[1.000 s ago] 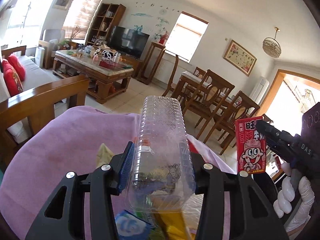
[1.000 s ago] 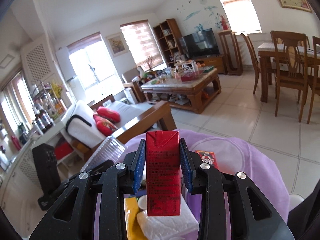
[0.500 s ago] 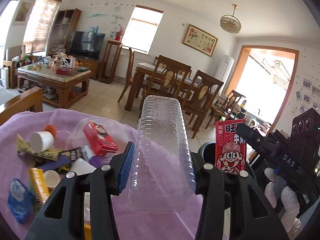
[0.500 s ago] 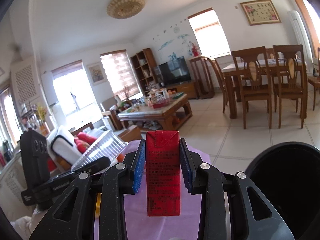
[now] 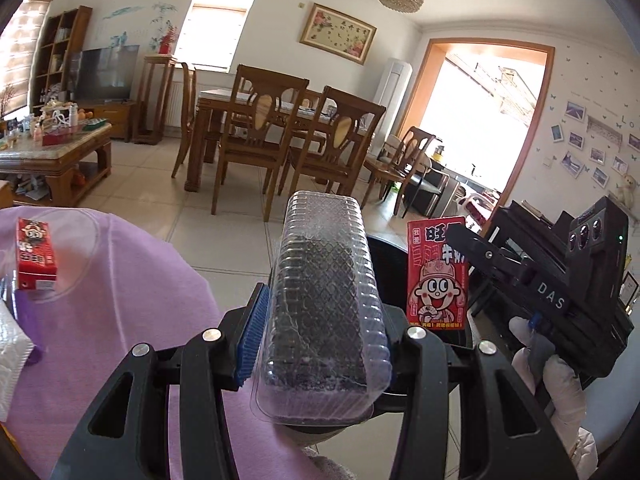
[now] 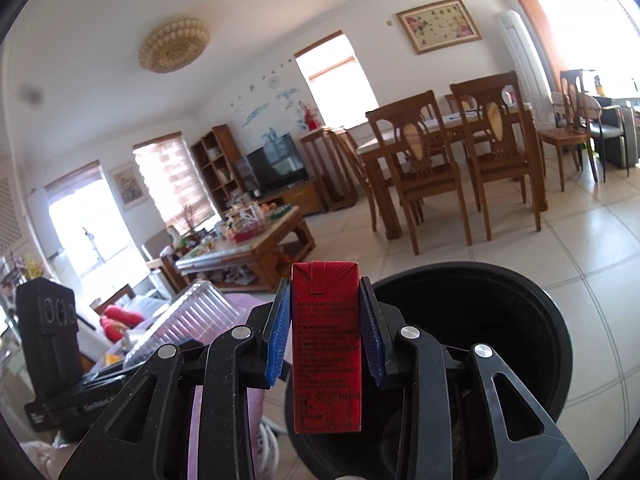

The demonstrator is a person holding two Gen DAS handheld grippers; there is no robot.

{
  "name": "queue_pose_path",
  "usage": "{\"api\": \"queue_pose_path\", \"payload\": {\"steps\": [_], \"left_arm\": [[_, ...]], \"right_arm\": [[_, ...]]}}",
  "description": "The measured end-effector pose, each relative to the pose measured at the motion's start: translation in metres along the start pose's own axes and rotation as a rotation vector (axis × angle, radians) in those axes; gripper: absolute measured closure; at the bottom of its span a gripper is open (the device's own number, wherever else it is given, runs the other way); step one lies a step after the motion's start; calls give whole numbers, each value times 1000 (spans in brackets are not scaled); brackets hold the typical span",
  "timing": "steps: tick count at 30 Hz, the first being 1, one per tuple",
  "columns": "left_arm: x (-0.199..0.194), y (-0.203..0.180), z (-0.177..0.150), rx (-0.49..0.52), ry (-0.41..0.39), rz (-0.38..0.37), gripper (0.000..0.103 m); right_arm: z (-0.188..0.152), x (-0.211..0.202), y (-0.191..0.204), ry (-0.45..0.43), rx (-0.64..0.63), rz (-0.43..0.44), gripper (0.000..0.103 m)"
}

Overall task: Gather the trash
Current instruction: 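Carry both items over the black bin and open both tools to drop them, then grasp the blue wet-wipe pack with the left tool while the right tool grasps the foil wrapper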

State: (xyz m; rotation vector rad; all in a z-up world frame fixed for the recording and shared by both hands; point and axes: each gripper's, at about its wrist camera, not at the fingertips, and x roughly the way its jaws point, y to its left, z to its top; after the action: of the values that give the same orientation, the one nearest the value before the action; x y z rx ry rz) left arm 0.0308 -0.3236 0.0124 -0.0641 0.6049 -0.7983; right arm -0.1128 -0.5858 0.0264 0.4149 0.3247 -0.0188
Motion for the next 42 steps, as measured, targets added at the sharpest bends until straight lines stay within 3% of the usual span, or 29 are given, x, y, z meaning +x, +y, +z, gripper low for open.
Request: {"api": "queue_pose_path", "payload": {"steps": [4, 13, 31, 34, 35, 36, 38, 40, 42], "left_arm": [[23, -17, -4, 39, 35, -7, 57], [54, -36, -19, 102, 104, -16, 57], [73, -41, -31, 143, 210, 34, 54], [74, -43, -33, 152, 226, 42, 51], [74, -44, -32, 151, 229, 44, 44], [73, -44, -33, 151, 230, 45, 34], [67, -46, -34, 162, 212, 56, 27], [62, -47, -34, 178, 202, 59, 26], [56, -47, -33, 181, 202, 61, 24]], "right_arm": [[-13, -1, -32, 8, 32, -38, 70], [-41, 15, -59, 46, 63, -82, 70], [-56, 48, -48, 97, 75, -126, 70], [-56, 49, -44, 104, 79, -131, 70], [-56, 50, -43, 107, 80, -134, 69], [-57, 50, -43, 108, 83, -134, 67], [-55, 47, -37, 107, 86, -137, 57], [-54, 45, -37, 103, 89, -139, 45], [-51, 43, -35, 97, 87, -144, 42]]}}
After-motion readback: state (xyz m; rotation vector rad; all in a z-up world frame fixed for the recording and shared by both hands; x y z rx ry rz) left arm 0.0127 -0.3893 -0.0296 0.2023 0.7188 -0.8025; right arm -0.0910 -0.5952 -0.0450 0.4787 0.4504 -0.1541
